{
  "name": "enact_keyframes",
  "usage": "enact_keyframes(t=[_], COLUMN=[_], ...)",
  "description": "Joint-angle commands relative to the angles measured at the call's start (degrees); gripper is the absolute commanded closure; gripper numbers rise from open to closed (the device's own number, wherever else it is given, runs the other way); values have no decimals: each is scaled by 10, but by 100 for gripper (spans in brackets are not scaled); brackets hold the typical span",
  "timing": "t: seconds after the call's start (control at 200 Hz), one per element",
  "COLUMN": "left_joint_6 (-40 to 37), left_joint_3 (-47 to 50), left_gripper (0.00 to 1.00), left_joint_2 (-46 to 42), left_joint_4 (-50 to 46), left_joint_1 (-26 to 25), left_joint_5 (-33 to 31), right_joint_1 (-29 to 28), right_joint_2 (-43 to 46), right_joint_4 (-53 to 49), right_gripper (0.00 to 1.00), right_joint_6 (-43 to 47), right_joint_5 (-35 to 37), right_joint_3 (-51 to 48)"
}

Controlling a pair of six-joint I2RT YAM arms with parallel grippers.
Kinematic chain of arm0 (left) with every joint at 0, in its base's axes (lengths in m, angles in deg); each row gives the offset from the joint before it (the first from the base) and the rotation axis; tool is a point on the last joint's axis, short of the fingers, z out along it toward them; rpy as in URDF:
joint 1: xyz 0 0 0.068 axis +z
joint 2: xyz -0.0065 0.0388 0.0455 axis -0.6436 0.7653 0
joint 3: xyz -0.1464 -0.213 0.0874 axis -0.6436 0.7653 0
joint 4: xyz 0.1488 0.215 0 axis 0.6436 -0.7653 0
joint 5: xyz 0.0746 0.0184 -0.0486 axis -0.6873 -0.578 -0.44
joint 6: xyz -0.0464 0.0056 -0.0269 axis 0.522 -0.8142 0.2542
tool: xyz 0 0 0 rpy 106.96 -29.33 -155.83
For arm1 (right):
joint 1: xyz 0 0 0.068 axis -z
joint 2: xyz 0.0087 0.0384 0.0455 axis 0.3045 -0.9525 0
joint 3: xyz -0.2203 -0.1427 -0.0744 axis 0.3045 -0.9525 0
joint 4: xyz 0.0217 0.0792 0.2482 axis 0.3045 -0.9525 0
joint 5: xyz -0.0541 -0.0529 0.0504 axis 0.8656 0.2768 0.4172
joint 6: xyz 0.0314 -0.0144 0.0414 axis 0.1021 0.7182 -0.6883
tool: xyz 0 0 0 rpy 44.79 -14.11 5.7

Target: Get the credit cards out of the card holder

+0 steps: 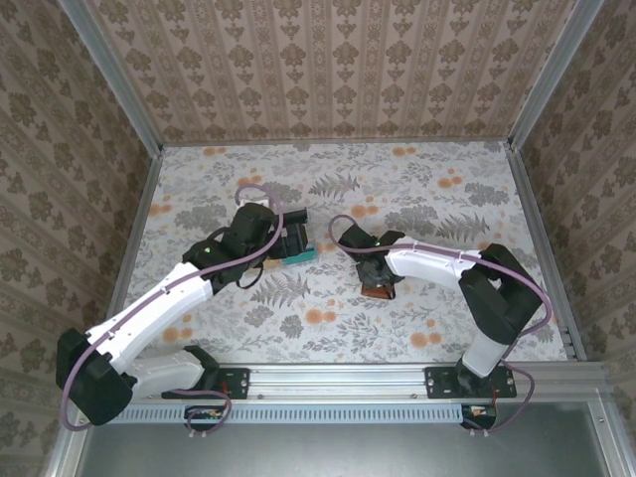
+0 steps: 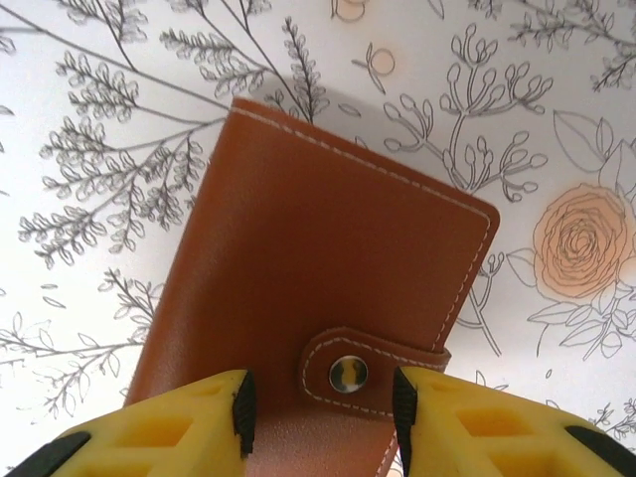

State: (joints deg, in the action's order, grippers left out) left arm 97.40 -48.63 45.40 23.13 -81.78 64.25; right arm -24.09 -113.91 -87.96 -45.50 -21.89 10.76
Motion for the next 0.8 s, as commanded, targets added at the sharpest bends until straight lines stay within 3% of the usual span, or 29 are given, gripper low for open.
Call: enact_keyframes(t=[0.0, 0.405, 0.675, 0.795], left_joint_6=[7, 6, 13, 24], left_joint_3=[-4, -7, -13, -15], left_gripper=[0, 0, 0, 1], left_joint_2=[-18, -24, -16, -5], left_joint_4=[-8, -18, -15, -6], left_joint_1=[-3, -4, -4, -6], left_joint_5=[-13, -17, -6, 23], right_joint_1=[4, 14, 17, 17], right_joint_2=[-14, -27, 1, 19], right_joint_4=[-15, -4, -3, -6], right_gripper=[57, 65, 98, 100], right_joint_6=[10, -3, -15, -16], right_joint_5=[23, 10, 3, 3], right_joint_3=[23, -5, -18, -18])
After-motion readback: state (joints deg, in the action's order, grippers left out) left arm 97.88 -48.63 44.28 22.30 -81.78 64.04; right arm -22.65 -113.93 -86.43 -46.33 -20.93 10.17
